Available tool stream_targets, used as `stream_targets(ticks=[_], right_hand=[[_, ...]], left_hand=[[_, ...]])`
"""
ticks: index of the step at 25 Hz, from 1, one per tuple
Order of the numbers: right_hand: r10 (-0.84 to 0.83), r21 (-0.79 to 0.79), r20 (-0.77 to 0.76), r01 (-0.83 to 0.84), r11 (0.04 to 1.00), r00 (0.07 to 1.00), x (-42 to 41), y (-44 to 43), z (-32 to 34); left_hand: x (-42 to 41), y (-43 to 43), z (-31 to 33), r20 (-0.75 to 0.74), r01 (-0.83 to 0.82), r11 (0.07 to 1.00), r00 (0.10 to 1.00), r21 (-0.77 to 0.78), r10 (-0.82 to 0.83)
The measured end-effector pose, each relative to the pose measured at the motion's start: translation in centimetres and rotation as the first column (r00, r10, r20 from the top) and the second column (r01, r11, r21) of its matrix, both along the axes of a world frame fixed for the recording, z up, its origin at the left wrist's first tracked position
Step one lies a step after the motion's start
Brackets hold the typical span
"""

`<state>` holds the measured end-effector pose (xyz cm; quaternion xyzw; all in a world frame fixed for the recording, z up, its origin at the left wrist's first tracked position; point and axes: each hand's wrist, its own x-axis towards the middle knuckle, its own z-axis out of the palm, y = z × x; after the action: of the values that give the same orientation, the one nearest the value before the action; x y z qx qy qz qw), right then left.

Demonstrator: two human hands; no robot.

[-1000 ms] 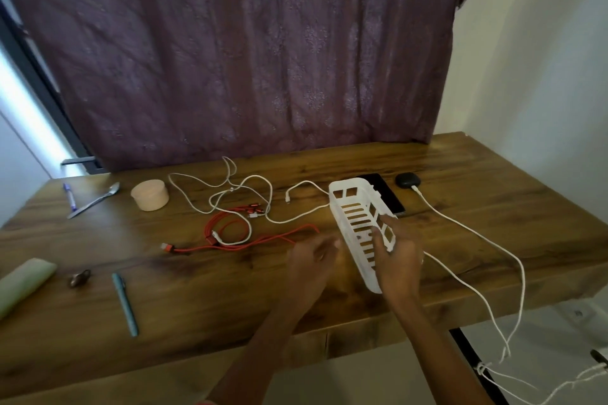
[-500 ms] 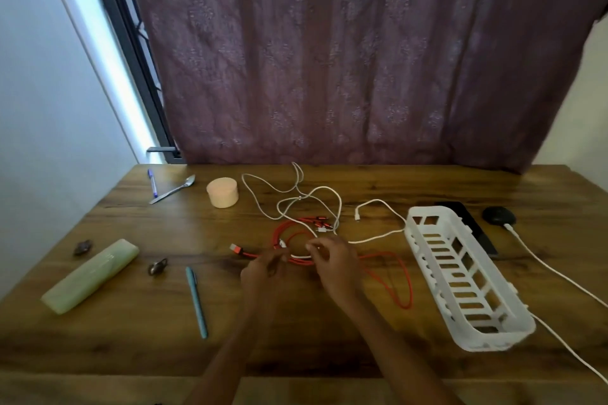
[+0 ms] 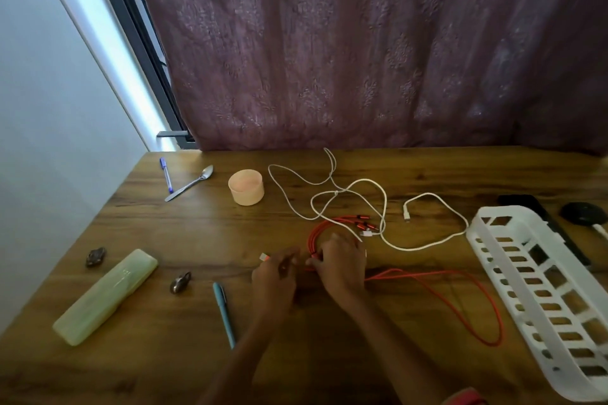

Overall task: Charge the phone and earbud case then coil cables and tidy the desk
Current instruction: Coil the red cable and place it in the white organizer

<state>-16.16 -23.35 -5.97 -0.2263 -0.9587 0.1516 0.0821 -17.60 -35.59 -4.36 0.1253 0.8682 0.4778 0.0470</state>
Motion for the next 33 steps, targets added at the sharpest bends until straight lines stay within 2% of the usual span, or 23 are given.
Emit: stream_targets(ticks=[3, 6, 8, 10, 13, 16, 17, 19, 22, 25, 26, 29, 33], right_hand=[[0.002, 0.038, -0.004, -0.002, 0.999, 1.000, -0.3, -0.4, 0.1], [0.004, -0.044, -0.125, -0.009, 0.999, 0.992, 0.2, 0.3, 1.8], [0.029, -0.077, -0.234, -0.048, 0.996, 0.972, 0.8, 1.3, 4.1], [0.037, -0.069, -0.318, -0.062, 0.996, 0.947, 1.1, 2.7, 6.9], [0.030, -0.114, -0.488, -0.098, 0.989, 0.873, 2.1, 5.0, 11.7], [0.001, -0.164, -0.671, -0.150, 0.975, 0.741, 3.2, 6.8, 16.4], [-0.025, -0.187, -0.721, -0.159, 0.969, 0.693, 3.6, 7.3, 17.8], [-0.083, -0.249, -0.790, -0.193, 0.949, 0.608, 4.4, 8.5, 20.4], [-0.162, -0.343, -0.837, -0.269, 0.900, 0.523, 4.8, 10.1, 23.4], [-0.278, -0.444, -0.855, -0.341, 0.828, 0.438, 4.9, 11.1, 25.1], [-0.321, -0.491, -0.837, -0.351, 0.797, 0.443, 4.8, 11.3, 25.2], [-0.423, -0.664, -0.721, -0.370, 0.650, 0.549, 4.6, 11.4, 24.3], [-0.402, -0.783, -0.596, -0.393, 0.483, 0.695, 4.5, 9.9, 22.9]], left_hand=[[-1.0, -0.2, -0.5, 0.007, 0.039, 0.999, 0.999, -0.009, -0.039], [-2.1, 0.0, 0.9, -0.028, 0.183, 0.981, 0.982, -0.067, -0.186], [-2.8, 0.7, 2.9, -0.163, 0.271, 0.959, 0.946, -0.077, -0.281], [-3.8, 2.0, 5.2, -0.313, 0.361, 0.932, 0.883, -0.022, -0.349], [-4.2, 4.3, 9.6, -0.323, 0.445, 0.895, 0.851, 0.022, -0.415], [-4.4, 5.9, 13.0, -0.354, 0.441, 0.897, 0.844, 0.030, -0.404], [-4.3, 6.3, 14.1, -0.354, 0.454, 0.887, 0.845, 0.081, -0.401], [-3.4, 7.0, 16.4, -0.279, 0.517, 0.806, 0.851, 0.290, -0.445], [-1.9, 8.1, 19.5, -0.080, 0.490, 0.573, 0.801, 0.657, -0.593], [-0.5, 8.9, 22.2, -0.008, 0.415, 0.420, 0.720, 0.807, -0.694], [-0.1, 9.1, 22.9, -0.009, 0.402, 0.386, 0.703, 0.830, -0.711], [0.6, 9.9, 24.5, -0.032, 0.386, 0.314, 0.673, 0.867, -0.739], [0.9, 10.6, 25.5, -0.069, 0.365, 0.268, 0.695, 0.892, -0.716]])
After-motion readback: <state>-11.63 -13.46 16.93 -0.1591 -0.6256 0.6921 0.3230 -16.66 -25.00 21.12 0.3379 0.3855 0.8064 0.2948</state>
